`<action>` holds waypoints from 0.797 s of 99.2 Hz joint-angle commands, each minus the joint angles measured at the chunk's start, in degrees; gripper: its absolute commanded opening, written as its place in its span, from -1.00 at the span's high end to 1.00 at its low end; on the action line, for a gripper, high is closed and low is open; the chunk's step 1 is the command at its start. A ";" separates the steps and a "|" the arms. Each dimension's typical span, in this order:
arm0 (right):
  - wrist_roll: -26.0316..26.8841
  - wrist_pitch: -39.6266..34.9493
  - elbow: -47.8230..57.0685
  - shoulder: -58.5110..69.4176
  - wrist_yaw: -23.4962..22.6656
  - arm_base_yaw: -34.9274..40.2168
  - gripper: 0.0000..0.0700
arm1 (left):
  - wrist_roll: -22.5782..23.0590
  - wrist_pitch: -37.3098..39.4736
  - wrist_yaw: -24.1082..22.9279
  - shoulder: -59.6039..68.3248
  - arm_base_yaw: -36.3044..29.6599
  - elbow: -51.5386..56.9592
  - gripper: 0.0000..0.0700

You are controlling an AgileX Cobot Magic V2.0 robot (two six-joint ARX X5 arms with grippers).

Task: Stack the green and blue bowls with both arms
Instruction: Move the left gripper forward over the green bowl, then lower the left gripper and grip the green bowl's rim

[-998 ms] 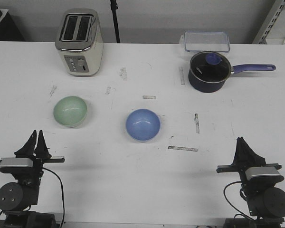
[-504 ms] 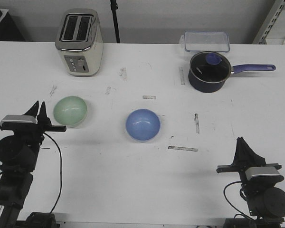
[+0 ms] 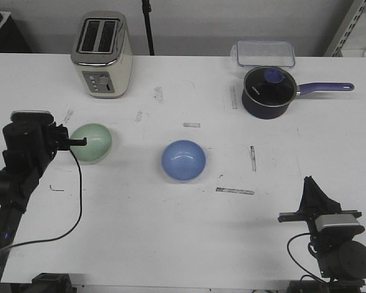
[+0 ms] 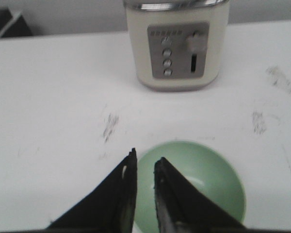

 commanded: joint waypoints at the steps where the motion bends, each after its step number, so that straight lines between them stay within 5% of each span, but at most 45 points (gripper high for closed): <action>1: 0.70 0.57 0.11 -0.13 0.07 0.02 0.96 | -5.51 -6.27 0.04 3.72 1.20 4.81 0.76; 15: 0.70 0.57 0.11 -0.13 0.09 0.04 0.96 | -11.72 -15.93 2.67 9.90 5.03 11.61 0.76; 34: 0.70 0.57 0.11 -0.13 0.07 0.04 0.96 | -16.17 -21.55 14.47 16.70 10.14 16.44 0.72; 53: 0.70 0.57 0.11 -0.13 0.07 0.02 0.96 | -17.31 -21.77 23.04 21.11 13.90 16.52 0.05; 79: 0.70 0.57 0.11 -0.13 0.09 0.02 0.96 | -17.25 -21.62 23.02 24.79 16.28 16.52 -0.30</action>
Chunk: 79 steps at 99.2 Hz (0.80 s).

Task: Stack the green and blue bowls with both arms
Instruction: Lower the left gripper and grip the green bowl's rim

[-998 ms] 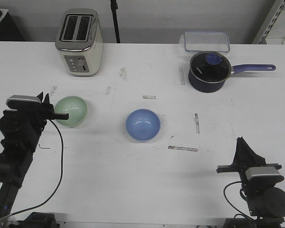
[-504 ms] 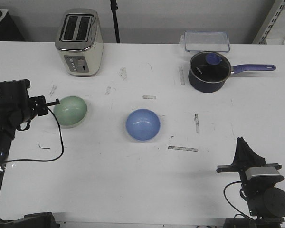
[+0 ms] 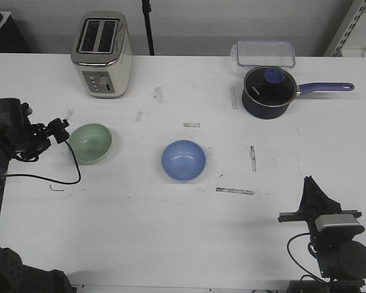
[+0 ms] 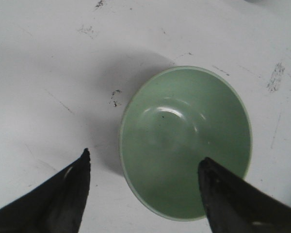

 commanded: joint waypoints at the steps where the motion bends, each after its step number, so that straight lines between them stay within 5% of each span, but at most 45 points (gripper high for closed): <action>1: 0.70 0.57 0.11 -0.13 0.07 0.04 0.96 | -0.46 0.09 0.31 1.95 0.48 1.14 -0.31; 18: 0.70 0.57 0.11 -0.13 0.07 0.04 0.96 | 0.20 0.17 0.31 4.24 0.46 1.14 -0.67; 79: 0.70 0.57 0.11 -0.13 0.09 0.02 0.96 | 1.86 1.99 0.28 14.34 -0.92 1.14 -0.57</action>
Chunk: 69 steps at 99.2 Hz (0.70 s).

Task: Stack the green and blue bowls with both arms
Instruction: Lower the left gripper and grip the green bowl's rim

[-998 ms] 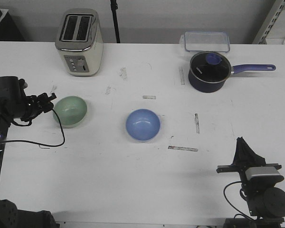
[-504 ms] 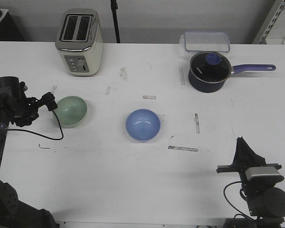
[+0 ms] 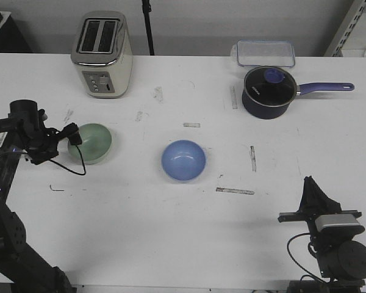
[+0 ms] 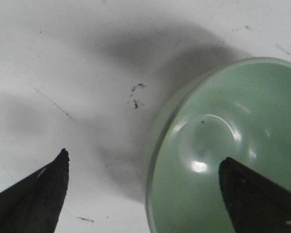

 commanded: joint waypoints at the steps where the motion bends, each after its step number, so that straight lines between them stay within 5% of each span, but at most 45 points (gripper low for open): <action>1: 0.70 0.57 0.11 -0.13 0.09 0.04 0.96 | 0.94 0.07 0.28 1.88 -0.15 1.14 -0.56; 23: 0.70 0.57 0.11 -0.13 0.09 0.04 0.96 | 0.94 -0.02 0.31 5.01 -1.44 1.14 -0.44; 40: 0.70 0.57 0.11 -0.13 0.07 0.04 0.96 | 0.92 -0.28 0.31 6.43 -2.23 1.14 0.21; 56: 0.70 0.57 0.11 -0.13 0.09 0.04 0.96 | 0.87 0.04 0.31 6.54 -2.29 1.14 0.36; 69: 0.70 0.57 0.11 -0.13 0.09 0.02 0.96 | 0.90 0.04 0.31 6.51 -2.29 1.14 0.85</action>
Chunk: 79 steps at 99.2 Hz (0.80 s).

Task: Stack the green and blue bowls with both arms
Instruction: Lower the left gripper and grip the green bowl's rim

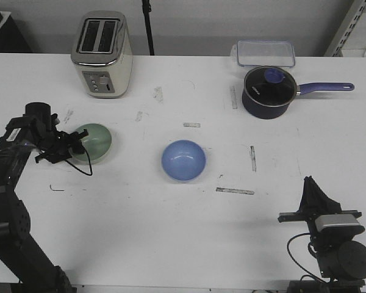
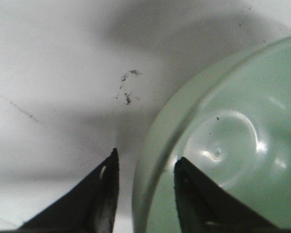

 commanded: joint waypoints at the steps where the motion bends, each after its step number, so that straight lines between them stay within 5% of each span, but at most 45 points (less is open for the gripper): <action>1: 0.70 0.57 0.11 -0.13 0.09 0.02 0.96 | 0.46 0.02 0.26 1.38 0.09 1.14 0.88; 6: 0.70 0.57 0.11 -0.13 0.09 0.02 0.96 | 0.46 0.02 0.26 1.36 0.07 1.14 1.00; 33: 0.70 0.57 0.11 -0.13 0.07 0.02 0.96 | 0.07 0.02 1.88 -1.03 -1.40 1.16 1.00; 79: 0.70 0.57 0.11 -0.13 0.09 0.04 0.96 | -9.70 0.07 9.46 -12.52 -8.31 1.16 1.00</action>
